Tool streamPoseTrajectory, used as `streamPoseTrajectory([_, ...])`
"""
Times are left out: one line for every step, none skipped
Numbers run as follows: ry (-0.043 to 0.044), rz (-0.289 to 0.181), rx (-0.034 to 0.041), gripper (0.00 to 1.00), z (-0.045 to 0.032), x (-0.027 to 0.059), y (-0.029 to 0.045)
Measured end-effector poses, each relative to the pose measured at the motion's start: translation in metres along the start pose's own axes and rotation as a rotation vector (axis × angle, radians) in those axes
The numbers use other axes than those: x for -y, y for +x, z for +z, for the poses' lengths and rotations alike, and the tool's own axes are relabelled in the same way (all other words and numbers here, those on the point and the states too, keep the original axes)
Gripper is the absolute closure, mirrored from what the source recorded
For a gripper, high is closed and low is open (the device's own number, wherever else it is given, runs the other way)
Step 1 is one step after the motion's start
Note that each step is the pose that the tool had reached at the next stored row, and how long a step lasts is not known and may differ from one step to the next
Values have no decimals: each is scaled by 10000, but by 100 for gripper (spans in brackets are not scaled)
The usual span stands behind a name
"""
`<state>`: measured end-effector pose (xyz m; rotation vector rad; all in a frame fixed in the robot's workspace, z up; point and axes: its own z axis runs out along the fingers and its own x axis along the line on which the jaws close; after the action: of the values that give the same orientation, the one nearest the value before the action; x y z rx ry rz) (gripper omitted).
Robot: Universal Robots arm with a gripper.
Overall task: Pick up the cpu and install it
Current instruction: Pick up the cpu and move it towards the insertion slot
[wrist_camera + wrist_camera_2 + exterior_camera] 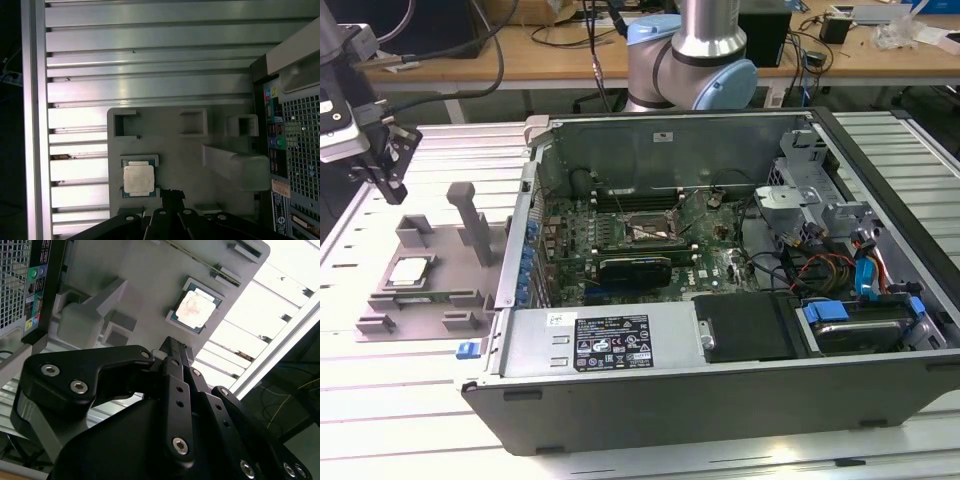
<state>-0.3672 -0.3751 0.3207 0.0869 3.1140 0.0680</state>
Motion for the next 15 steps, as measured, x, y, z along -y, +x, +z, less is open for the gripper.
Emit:
streamPoseTrajectory([0, 0, 0, 89, 0, 0, 0])
streamPoseTrajectory([0, 0, 0, 89, 0, 0, 1])
streamPoseTrajectory([0, 0, 0, 89, 0, 0, 1])
streamPoseTrajectory([0, 0, 0, 89, 0, 0, 1])
streamPoseTrajectory([0, 0, 0, 89, 0, 0, 1])
streamPoseTrajectory([0, 0, 0, 89, 0, 0, 2])
streamPoseTrajectory([0, 0, 0, 89, 0, 0, 2])
streamPoseTrajectory([0, 1, 0, 89, 0, 0, 7])
streamPoseTrajectory([0, 0, -1, 89, 8, 3, 40])
streamPoseTrajectory([0, 1, 0, 89, 15, 4, 54])
streamPoseTrajectory([-1, 0, 1, 89, 24, 4, 65])
streamPoseTrajectory([-1, 0, 2, 89, 45, 6, 84])
streamPoseTrajectory([-1, 1, 1, 89, 59, 8, 95])
streamPoseTrajectory([-1, 1, 0, 89, 72, 11, 106])
streamPoseTrajectory([0, -1, -1, 89, 95, 19, 120])
